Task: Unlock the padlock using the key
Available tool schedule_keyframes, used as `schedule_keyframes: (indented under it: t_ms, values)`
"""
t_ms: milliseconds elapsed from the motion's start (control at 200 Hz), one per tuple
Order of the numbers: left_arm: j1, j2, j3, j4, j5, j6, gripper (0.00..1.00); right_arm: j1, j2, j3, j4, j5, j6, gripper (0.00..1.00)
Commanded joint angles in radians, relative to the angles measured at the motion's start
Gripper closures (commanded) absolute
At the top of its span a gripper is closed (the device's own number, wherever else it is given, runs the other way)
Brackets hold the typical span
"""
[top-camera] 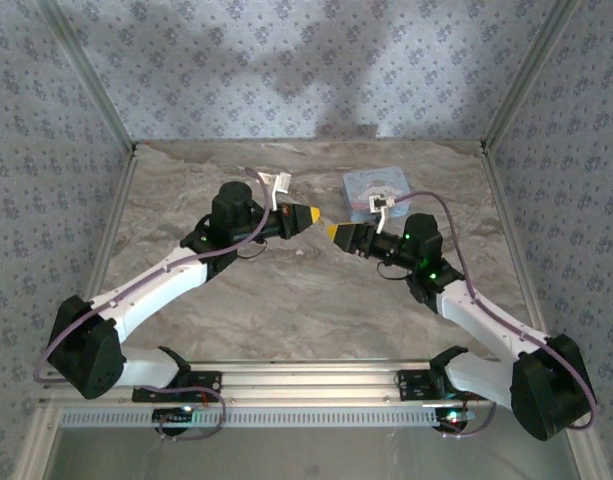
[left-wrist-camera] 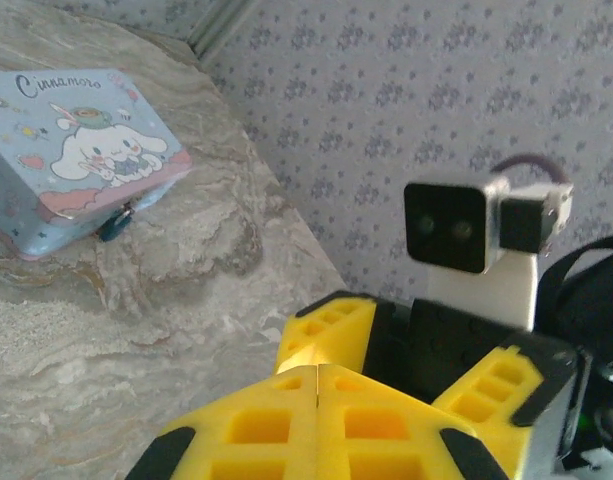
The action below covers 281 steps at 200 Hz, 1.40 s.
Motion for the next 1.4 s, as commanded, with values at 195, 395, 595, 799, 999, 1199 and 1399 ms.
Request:
schedule_keyframes:
  t_ms: [195, 395, 595, 799, 999, 1199, 1399]
  values:
    - [-0.001, -0.022, 0.009, 0.008, 0.063, 0.052, 1.0, 0.028, 0.063, 0.03, 0.119, -0.076, 0.034, 0.44]
    - [-0.001, -0.022, 0.008, 0.01, 0.064, 0.047, 1.0, 0.038, 0.076, 0.032, 0.119, -0.058, 0.033, 0.53]
    - [-0.001, -0.022, 0.004, 0.013, 0.066, 0.046, 1.0, 0.04, 0.081, 0.04, 0.115, -0.043, 0.035, 0.61]
    - [-0.002, -0.022, 0.003, 0.015, 0.069, 0.046, 1.0, 0.044, 0.101, 0.054, 0.118, -0.044, 0.039, 0.65]
    - [-0.002, -0.023, 0.001, 0.014, 0.065, 0.046, 1.0, 0.048, 0.105, 0.053, 0.12, -0.039, 0.039, 0.76]
    - [-0.001, -0.027, 0.001, 0.007, 0.047, 0.047, 1.0, 0.045, 0.092, 0.034, 0.108, -0.024, 0.036, 0.87]
    - [0.005, -0.039, -0.01, 0.003, 0.004, 0.039, 1.0, 0.035, 0.063, 0.009, 0.085, -0.013, 0.033, 0.95]
